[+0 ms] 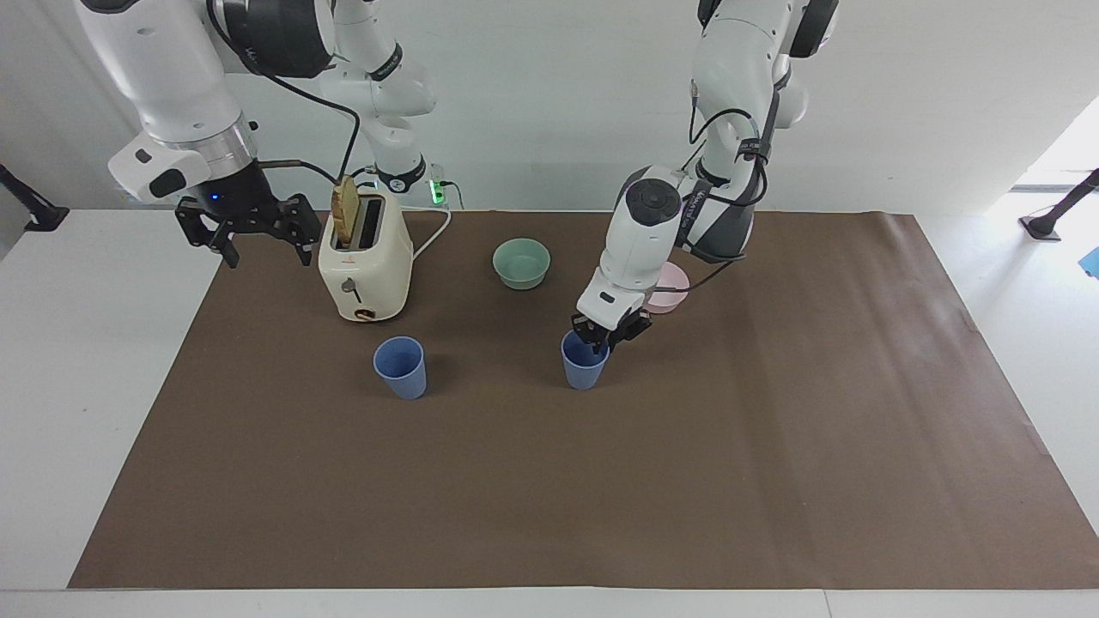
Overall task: Stack blue cups with both arms
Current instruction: 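Release the cup and withdraw the left gripper while the right gripper reaches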
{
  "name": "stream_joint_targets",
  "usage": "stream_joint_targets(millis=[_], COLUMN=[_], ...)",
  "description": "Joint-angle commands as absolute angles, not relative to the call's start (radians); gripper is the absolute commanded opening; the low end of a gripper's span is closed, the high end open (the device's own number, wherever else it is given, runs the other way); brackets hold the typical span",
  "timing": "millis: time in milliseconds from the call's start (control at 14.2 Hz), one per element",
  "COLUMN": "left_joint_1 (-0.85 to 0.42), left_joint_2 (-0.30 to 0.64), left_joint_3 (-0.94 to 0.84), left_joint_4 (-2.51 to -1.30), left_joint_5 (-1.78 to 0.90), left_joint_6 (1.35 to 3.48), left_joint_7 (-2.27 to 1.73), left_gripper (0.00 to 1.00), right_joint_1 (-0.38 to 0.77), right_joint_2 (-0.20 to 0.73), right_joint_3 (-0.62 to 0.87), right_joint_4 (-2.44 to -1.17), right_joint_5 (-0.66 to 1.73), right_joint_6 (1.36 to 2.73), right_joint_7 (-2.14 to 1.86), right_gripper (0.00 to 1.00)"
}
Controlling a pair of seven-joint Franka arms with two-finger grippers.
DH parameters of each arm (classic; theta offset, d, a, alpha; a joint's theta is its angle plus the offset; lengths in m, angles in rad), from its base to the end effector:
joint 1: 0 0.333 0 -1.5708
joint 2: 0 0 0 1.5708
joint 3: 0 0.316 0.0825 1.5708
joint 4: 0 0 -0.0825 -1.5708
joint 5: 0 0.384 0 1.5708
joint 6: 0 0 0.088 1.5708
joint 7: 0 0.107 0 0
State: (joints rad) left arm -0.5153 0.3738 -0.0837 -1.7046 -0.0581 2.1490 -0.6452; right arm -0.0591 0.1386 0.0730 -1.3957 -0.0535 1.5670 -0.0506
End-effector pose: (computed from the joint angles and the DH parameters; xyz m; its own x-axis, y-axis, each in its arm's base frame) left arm 0.5494 -0.3715 0.3829 0.9965 0.0834 0.0070 0.0821 -0.9909 0.1069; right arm 0.5975 -0.0008 0.6273 0.9975 0.0632 0.0308 0.0618 -0.9971 0.0450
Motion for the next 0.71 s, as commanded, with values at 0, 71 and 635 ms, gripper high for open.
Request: stream_joint_targets(millis=[0,71,635], left_joint_1=[-0.514,-0.493,-0.284], left_joint_2=[0.351,0.319,0.16], left_joint_3=[-0.061,-0.052,-0.051], left_joint_4=[-1.701,-1.701,-1.703], left_joint_5=[-0.034,-0.034,-0.035], left_joint_6=[2.145,2.126,1.961], left_joint_7=[-0.658,-0.657,-0.419], left_gripper=[1.0,1.0,1.0], right_joint_1=[-0.068,-0.066,-0.038], right_joint_2=[0.092,0.086,0.08], right_joint_3=[0.083,0.081,0.086], right_joint_4=[-1.462,-1.483,-1.732], right_joint_5=[-0.002,0.035,0.051], right_joint_6=[1.595,1.63,1.821], right_joint_7=[-0.08,-0.084,-0.077], right_gripper=[1.0,1.0,1.0])
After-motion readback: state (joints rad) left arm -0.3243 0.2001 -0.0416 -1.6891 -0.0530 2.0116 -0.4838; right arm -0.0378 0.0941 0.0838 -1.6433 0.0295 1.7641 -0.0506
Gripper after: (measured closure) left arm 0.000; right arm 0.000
